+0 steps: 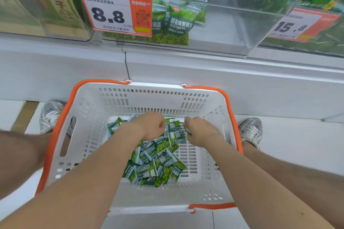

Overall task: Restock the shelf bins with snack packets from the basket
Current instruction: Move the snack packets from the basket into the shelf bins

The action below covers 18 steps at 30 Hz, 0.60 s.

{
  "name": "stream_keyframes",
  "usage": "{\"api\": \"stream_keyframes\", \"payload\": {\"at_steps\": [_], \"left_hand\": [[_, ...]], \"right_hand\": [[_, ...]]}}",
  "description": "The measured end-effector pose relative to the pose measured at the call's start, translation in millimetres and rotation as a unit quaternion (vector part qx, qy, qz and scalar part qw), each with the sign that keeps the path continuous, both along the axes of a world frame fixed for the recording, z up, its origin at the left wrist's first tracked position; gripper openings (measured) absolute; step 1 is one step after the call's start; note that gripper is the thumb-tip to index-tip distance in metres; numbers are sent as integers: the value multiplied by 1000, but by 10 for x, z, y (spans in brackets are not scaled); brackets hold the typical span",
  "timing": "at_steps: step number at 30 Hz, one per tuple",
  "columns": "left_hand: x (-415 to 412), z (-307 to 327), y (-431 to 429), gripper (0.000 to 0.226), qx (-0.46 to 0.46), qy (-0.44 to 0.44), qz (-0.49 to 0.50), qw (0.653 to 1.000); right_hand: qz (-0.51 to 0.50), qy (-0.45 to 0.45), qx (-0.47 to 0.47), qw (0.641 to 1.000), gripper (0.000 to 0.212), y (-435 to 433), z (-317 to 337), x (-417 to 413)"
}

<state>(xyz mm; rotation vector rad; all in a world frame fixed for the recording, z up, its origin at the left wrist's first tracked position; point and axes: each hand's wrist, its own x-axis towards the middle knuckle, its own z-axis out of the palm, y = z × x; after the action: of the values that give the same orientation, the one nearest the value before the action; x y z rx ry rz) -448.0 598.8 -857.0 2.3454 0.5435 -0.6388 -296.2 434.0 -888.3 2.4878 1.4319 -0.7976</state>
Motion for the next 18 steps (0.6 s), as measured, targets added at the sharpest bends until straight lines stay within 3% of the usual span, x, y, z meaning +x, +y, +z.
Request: {"api": "stream_keyframes", "payload": {"at_steps": [4, 8, 12, 15, 18], "left_hand": [[39, 132, 49, 30, 5, -58, 45, 997], [59, 463, 68, 57, -68, -166, 112, 977], [36, 786, 143, 38, -112, -214, 180, 954], [-44, 1017, 122, 20, -244, -247, 259, 902], [-113, 1180, 75, 22, -287, -273, 287, 872]], "right_hand": [[-104, 136, 131, 977, 44, 227, 382, 11], [-106, 231, 187, 949, 26, 412, 844, -22], [-152, 302, 262, 904, 13, 381, 1207, -1], [-217, 377, 313, 844, 18, 295, 1394, -4], [-217, 404, 337, 822, 16, 263, 1531, -21]]}}
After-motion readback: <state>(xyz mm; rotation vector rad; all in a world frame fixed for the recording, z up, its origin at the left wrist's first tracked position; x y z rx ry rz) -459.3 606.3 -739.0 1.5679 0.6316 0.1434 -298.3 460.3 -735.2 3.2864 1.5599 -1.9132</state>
